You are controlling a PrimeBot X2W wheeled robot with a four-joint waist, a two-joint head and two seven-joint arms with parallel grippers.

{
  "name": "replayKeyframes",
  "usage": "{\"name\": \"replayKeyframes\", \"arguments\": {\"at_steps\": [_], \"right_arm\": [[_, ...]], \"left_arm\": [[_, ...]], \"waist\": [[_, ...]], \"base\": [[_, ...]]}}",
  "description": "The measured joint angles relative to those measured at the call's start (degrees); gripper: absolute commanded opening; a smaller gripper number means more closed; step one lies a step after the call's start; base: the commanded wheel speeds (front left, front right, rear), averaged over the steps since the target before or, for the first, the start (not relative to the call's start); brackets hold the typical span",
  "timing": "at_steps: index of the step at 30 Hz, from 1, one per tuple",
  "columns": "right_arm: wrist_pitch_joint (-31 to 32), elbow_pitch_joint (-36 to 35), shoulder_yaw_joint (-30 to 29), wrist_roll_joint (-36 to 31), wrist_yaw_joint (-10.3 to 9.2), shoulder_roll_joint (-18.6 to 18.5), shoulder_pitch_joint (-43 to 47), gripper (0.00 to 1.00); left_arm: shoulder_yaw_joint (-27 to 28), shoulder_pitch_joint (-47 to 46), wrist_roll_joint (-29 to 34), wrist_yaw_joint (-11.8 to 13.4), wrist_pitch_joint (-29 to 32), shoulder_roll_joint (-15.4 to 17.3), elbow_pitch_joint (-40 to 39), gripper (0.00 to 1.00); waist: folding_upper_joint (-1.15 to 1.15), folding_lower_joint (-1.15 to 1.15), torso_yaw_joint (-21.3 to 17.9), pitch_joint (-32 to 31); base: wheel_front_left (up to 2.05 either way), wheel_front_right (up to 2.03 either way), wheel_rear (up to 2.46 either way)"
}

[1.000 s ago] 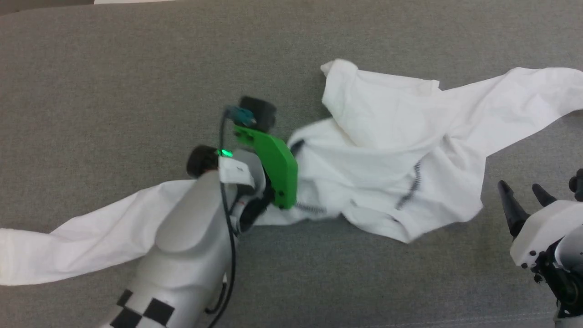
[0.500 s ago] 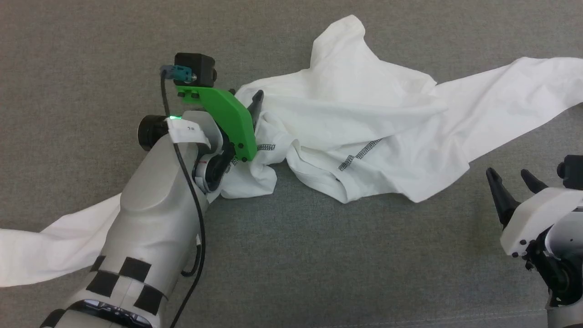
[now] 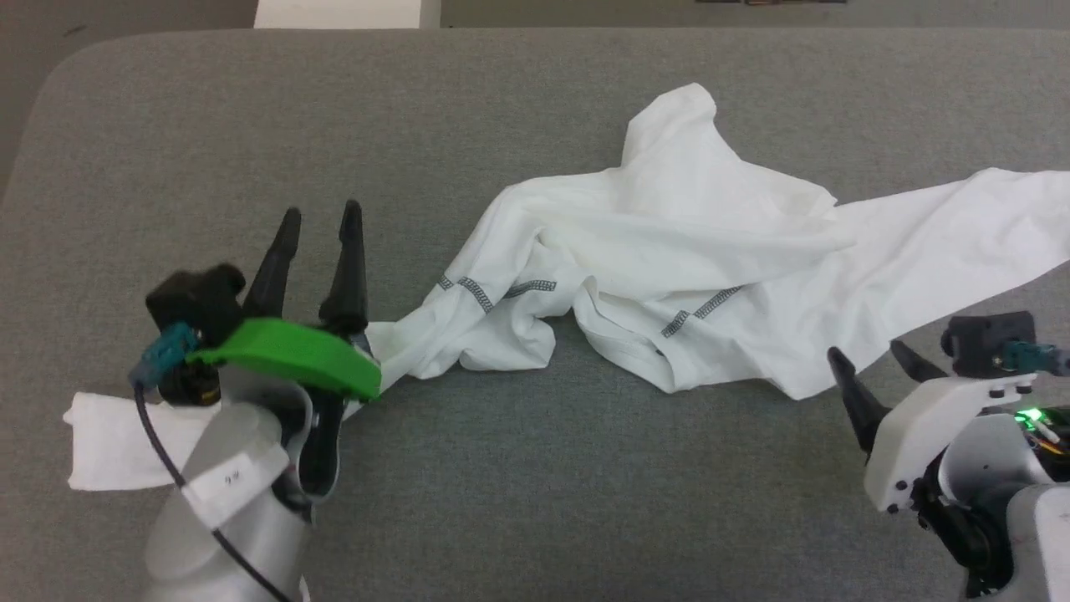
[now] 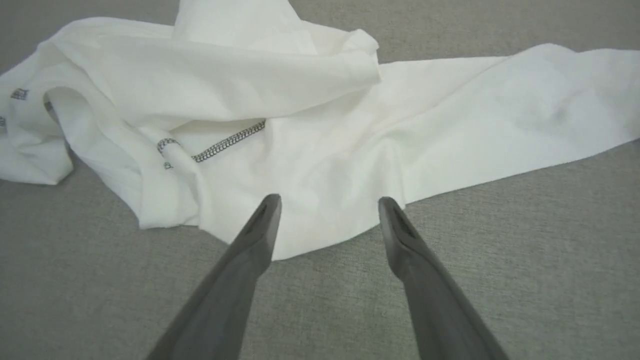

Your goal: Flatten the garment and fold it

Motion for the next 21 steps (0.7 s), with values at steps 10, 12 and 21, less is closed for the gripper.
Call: {"name": "replayKeyframes", "arguments": {"at_steps": [10,12,21], "right_arm": [[3.44,1.0,8.14,-3.25,0.0,-3.52,0.92,1.0],[4.14,1.87,9.84,-3.54,0.0,-4.08,0.34,1.0],[6.26,8.7,14.3,-6.65,0.0,-5.26,-4.99,1.0]], "left_arm": [[4.48,17.49,5.25,3.04,-0.42,-1.34,-12.84,1.0],[5.0,19.35,5.5,3.1,-0.42,-2.07,-13.26,1.0],[5.61,20.99,6.2,2.61,-0.42,-3.71,-14.01,1.0]], "waist": [[0.0,0.0,2.32,-0.92],[0.0,0.0,2.4,-0.97],[0.0,0.0,3.99,-0.24]], "base": [[0.0,0.0,0.0],[0.0,0.0,0.0],[0.0,0.0,0.0]]}}
